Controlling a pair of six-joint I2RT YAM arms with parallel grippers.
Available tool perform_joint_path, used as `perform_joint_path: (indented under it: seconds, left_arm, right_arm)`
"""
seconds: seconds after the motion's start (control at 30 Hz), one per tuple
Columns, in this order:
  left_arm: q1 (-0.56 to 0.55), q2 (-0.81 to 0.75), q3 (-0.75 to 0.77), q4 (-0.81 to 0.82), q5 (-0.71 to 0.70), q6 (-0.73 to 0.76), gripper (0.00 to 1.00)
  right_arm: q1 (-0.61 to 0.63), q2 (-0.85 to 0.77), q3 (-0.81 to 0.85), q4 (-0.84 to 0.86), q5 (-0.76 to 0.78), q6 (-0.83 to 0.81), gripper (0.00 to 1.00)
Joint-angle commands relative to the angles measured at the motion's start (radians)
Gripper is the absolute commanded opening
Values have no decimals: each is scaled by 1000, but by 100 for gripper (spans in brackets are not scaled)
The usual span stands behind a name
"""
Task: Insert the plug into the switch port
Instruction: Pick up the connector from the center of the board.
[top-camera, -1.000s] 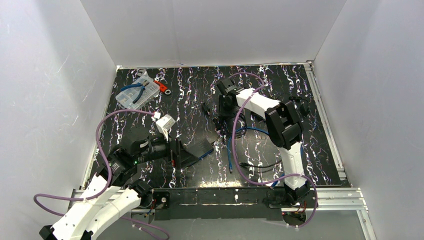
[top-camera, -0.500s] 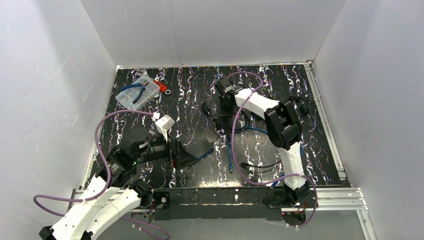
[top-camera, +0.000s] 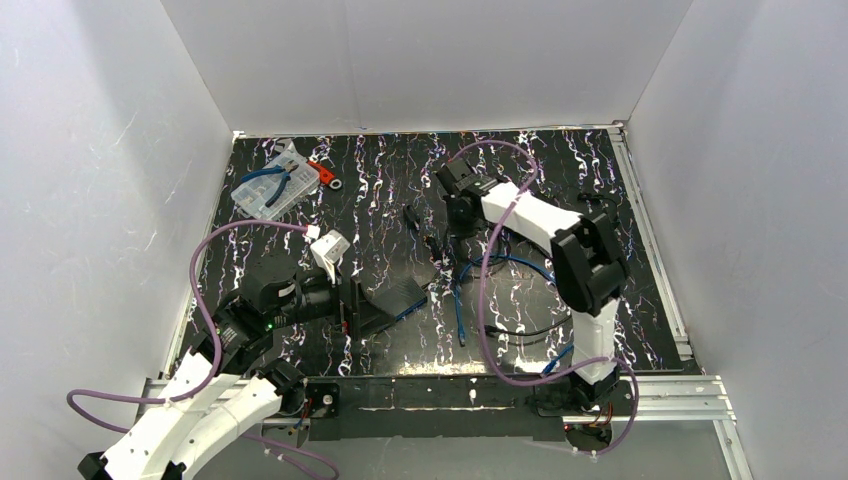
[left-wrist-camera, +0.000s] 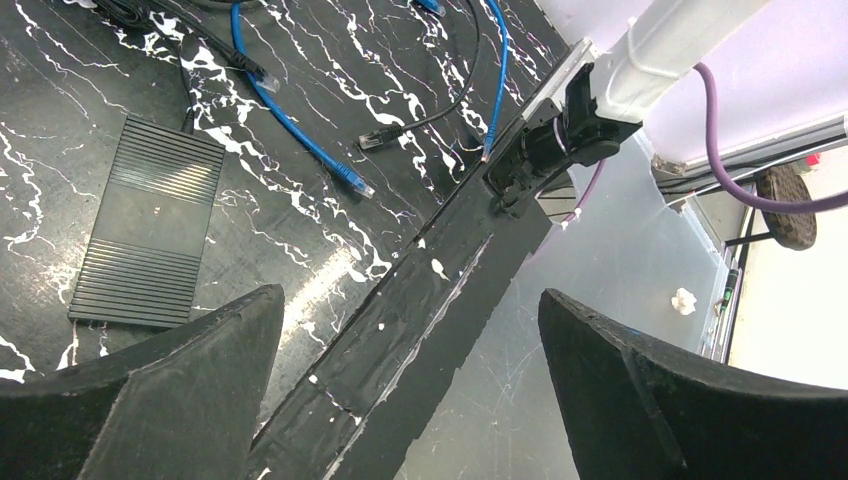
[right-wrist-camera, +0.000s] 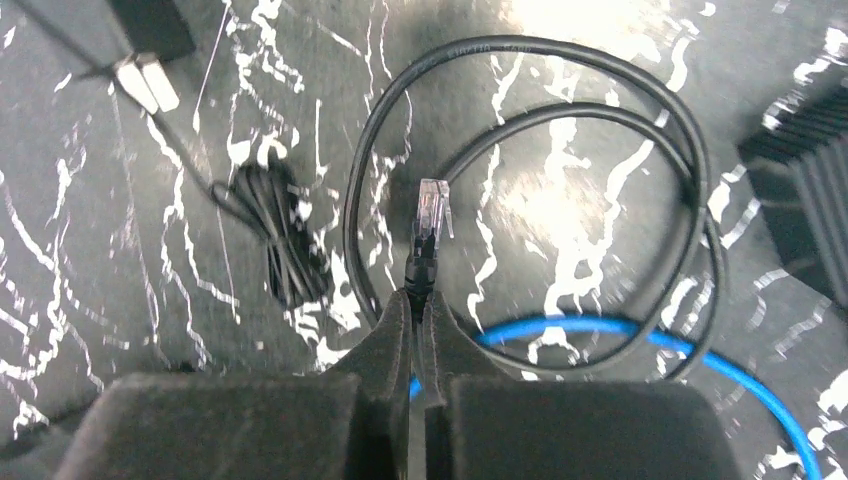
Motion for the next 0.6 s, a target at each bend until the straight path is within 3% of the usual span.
perform_joint_path:
  seconds: [0.0,0.3,0.57]
  left_arm:
    - [-4,4,39,-17,-14,14,98]
    - [-2,19,51,-1,-24,3,98]
    - [-3,46,76,28,10,-12,98]
  right_arm:
    - [13,-191,-91,44,13,-66,1]
    - [49,-470,-281,98,-109,-265,1]
    - [139,-765,-439,141,-367,-453,1]
